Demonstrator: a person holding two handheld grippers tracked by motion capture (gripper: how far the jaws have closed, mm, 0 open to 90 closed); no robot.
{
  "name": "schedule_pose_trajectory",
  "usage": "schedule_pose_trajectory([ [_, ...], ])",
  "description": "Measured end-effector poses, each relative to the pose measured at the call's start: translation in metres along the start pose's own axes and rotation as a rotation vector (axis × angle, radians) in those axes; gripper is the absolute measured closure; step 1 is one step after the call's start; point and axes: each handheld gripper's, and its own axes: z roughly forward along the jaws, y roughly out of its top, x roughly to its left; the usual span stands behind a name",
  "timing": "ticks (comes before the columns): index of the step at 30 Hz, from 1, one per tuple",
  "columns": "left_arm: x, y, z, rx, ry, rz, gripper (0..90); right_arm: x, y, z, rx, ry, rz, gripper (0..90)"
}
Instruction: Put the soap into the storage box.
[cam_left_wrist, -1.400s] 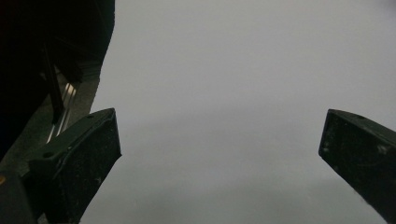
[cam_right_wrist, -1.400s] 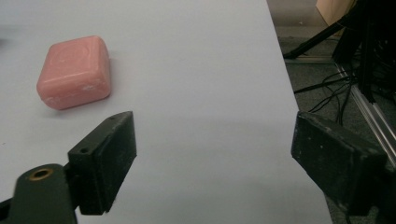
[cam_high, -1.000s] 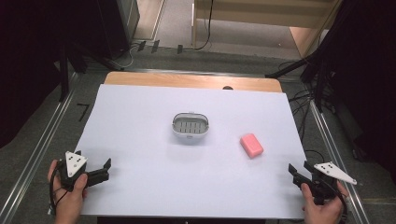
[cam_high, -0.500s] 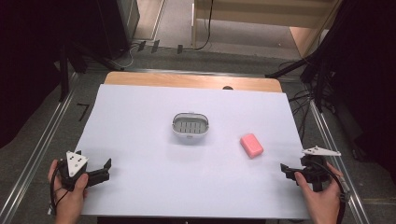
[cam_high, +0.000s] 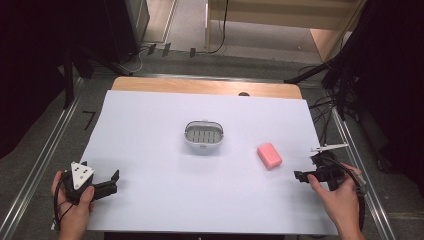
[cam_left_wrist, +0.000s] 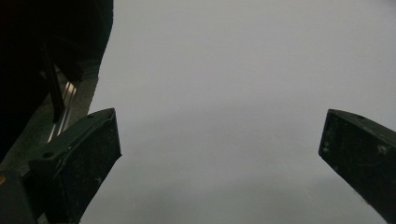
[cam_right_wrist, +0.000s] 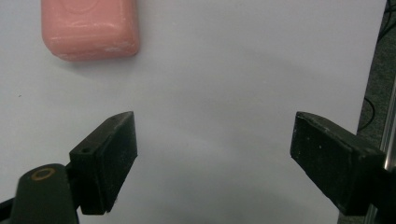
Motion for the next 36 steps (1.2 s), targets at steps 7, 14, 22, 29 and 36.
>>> schedule_pose_trajectory([
  [7, 0.0, 0.0, 0.0, -0.001, 0.0, 0.0, 0.0, 0.004, 0.015, 0.004, 0.058, -0.002, -0.029, 14.3],
  [14, 0.0, 0.0, 0.0, -0.002, 0.0, 0.0, 0.0, 0.009, 0.027, 0.009, 0.104, -0.003, -0.037, 13.4],
  [22, 0.0, 0.0, 0.0, -0.004, -0.001, 0.0, 0.0, 0.017, 0.04, 0.015, 0.125, 0.019, -0.046, 13.4],
  [29, 0.0, 0.0, 0.0, -0.003, -0.001, 0.0, 0.0, 0.023, 0.05, 0.014, 0.123, 0.039, -0.043, 13.5],
  [36, 0.0, 0.0, 0.0, -0.001, -0.001, 0.0, 0.0, 0.033, 0.061, 0.019, 0.126, 0.057, -0.024, 14.0],
])
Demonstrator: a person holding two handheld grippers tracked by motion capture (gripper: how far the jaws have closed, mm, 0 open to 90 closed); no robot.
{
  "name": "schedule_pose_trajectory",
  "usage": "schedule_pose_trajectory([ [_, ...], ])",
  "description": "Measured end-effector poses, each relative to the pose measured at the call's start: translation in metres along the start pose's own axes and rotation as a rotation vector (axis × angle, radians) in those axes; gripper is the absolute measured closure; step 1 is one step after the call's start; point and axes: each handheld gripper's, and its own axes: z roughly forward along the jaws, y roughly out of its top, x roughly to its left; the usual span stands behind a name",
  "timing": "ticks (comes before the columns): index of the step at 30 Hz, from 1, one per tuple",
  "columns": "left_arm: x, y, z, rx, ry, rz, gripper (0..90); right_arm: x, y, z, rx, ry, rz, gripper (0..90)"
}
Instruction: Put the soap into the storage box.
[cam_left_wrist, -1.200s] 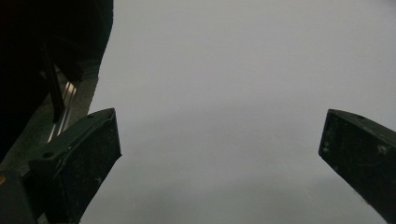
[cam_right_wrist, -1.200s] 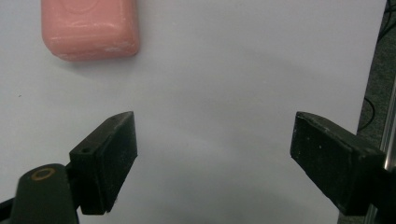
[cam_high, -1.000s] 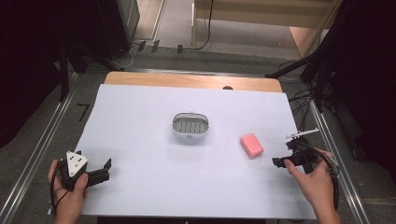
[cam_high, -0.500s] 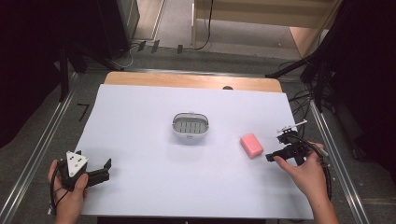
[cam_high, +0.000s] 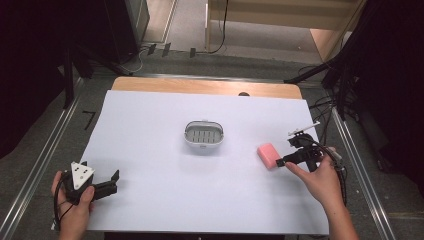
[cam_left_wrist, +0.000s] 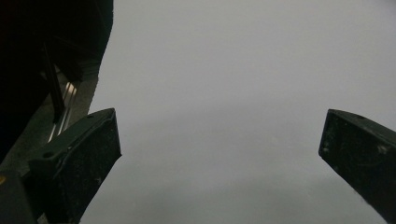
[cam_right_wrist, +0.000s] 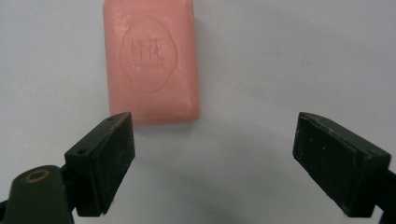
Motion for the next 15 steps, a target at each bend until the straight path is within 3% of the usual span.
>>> schedule_pose_trajectory([
  [15, 0.0, 0.0, 0.0, -0.002, -0.005, 0.0, 0.0, 0.02, 0.02, 0.015, 0.017, 0.024, 0.0, 18.9],
])
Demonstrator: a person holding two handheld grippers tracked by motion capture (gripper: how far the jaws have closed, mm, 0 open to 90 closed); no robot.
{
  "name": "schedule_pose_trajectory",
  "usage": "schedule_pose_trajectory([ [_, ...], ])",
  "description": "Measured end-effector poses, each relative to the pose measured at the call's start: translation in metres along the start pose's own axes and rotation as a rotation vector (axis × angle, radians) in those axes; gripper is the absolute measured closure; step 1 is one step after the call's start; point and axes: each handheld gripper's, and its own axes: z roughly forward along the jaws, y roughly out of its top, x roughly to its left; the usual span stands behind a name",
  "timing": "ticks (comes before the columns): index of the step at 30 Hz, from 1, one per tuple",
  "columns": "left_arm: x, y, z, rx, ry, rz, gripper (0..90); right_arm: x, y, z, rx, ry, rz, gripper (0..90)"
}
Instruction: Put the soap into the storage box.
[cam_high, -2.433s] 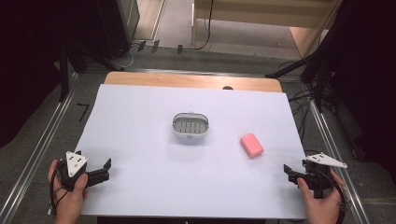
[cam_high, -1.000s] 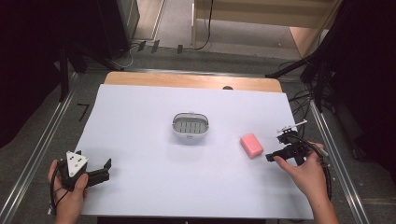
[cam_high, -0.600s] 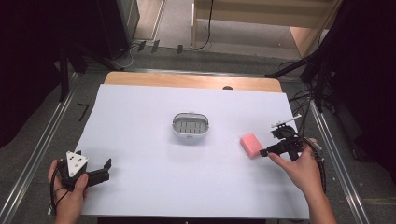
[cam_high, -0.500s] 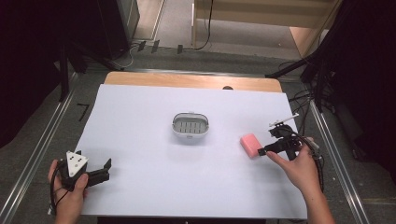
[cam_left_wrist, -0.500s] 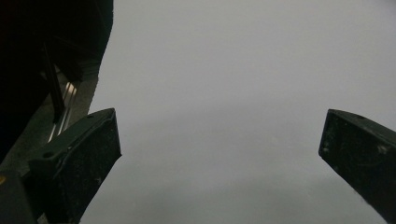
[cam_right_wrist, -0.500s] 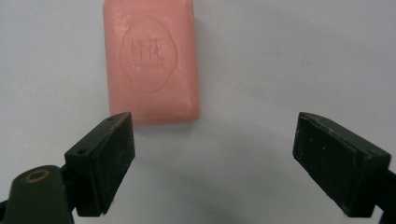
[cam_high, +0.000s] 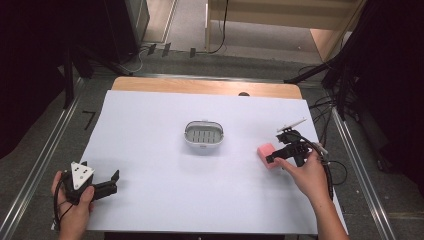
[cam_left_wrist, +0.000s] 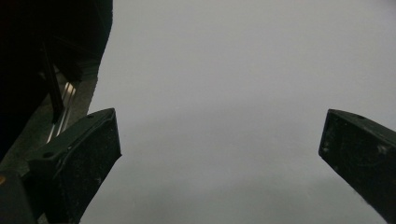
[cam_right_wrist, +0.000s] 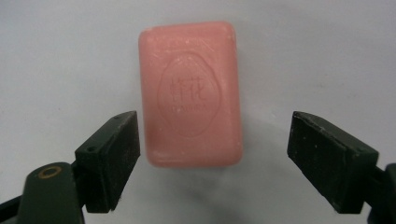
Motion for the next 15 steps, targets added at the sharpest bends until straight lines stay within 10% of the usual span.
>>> schedule_pose_trajectory([
  [15, 0.0, 0.0, 0.0, 0.0, -0.002, 0.0, 0.0, 0.013, 0.013, 0.016, 0.053, -0.002, 0.008, 31.0],
])
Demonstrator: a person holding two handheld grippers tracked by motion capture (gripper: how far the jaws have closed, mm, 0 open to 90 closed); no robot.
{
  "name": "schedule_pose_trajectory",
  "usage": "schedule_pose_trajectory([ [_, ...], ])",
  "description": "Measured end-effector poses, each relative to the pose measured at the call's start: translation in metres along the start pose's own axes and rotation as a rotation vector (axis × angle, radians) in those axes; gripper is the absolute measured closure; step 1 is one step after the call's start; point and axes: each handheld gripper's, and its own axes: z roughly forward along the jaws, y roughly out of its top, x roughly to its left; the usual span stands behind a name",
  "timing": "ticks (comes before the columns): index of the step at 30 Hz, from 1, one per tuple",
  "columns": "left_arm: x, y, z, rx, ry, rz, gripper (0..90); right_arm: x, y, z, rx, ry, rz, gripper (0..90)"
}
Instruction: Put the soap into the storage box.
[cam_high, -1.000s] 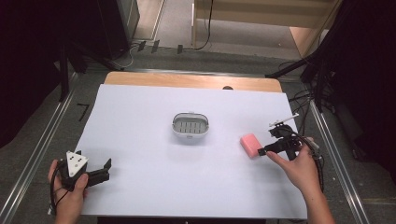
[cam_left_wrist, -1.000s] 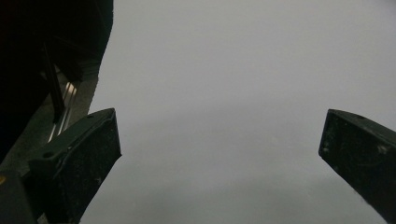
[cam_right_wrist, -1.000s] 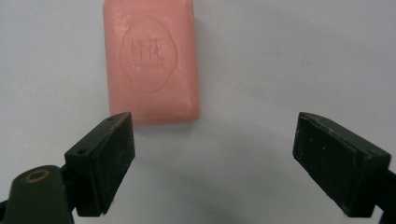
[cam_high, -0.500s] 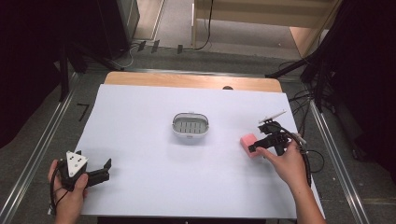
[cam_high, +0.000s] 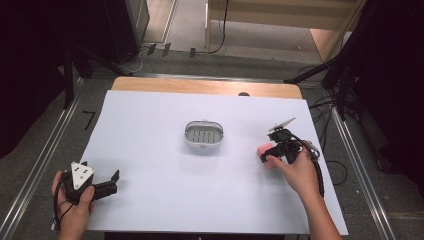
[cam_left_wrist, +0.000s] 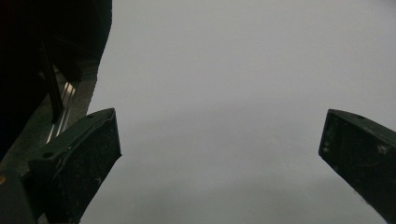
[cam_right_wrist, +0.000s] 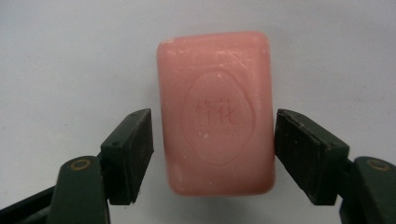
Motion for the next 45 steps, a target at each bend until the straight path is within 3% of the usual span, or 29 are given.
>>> schedule_pose_trajectory([
  [20, 0.0, 0.0, 0.0, 0.002, -0.001, 0.0, 0.0, 0.007, 0.006, 0.009, 0.048, -0.057, 0.003, 37.8],
  [29, 0.0, 0.0, 0.0, 0.002, -0.002, 0.001, 0.0, 0.009, 0.007, 0.01, 0.043, -0.07, -0.021, 38.5],
  [40, 0.0, 0.0, 0.0, 0.004, -0.003, 0.002, 0.0, 0.007, 0.008, 0.012, 0.047, -0.059, -0.002, 38.9],
  [45, 0.0, 0.0, 0.0, 0.004, -0.003, 0.001, 0.0, 0.006, 0.007, 0.012, 0.034, -0.071, -0.033, 39.0],
])
